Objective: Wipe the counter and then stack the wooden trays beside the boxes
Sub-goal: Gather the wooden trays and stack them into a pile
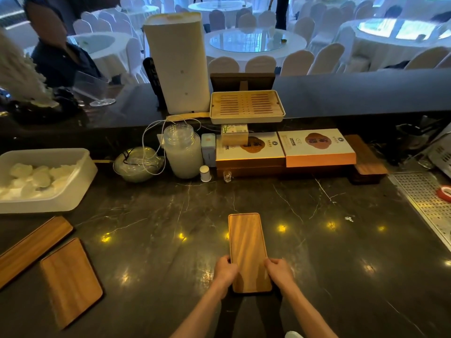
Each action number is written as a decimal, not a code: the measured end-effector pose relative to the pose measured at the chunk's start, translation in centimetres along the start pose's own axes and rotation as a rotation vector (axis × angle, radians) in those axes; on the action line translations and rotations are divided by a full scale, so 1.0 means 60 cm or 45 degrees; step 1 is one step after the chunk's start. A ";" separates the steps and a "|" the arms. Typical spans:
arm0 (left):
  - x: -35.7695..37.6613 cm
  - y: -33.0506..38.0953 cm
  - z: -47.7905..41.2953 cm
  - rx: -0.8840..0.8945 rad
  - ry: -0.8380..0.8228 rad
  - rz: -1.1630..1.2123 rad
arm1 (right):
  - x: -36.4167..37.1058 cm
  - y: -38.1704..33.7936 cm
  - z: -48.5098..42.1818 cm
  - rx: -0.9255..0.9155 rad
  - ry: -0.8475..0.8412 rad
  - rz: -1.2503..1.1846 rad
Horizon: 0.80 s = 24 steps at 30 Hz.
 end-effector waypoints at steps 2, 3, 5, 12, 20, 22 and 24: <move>0.007 -0.005 0.005 0.021 0.014 -0.059 | 0.012 0.001 0.006 -0.018 -0.061 -0.032; 0.009 -0.006 0.006 0.026 0.026 -0.095 | 0.016 0.001 0.008 -0.028 -0.079 -0.051; 0.010 -0.006 0.007 0.014 0.046 -0.163 | 0.019 -0.001 0.016 -0.028 -0.092 -0.072; 0.008 -0.001 0.012 -0.002 0.032 -0.167 | 0.021 -0.003 0.022 0.021 -0.139 -0.064; -0.043 0.001 0.019 0.033 -0.010 -0.021 | -0.008 -0.034 0.039 -0.073 0.039 0.119; -0.086 -0.002 0.028 0.063 0.046 0.039 | -0.003 -0.063 0.051 -0.167 0.149 0.146; -0.148 -0.012 0.041 0.072 0.144 0.101 | 0.029 -0.109 0.062 -0.240 0.182 0.190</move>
Point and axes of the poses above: each hand's wrist, its own z-axis away from the middle knuckle, its own x-axis out of the palm, y = z × x, the point moved 6 cm from there along -z, towards the middle knuckle, and after that the axes turned 11 degrees about -y, right-handed, at the moved point
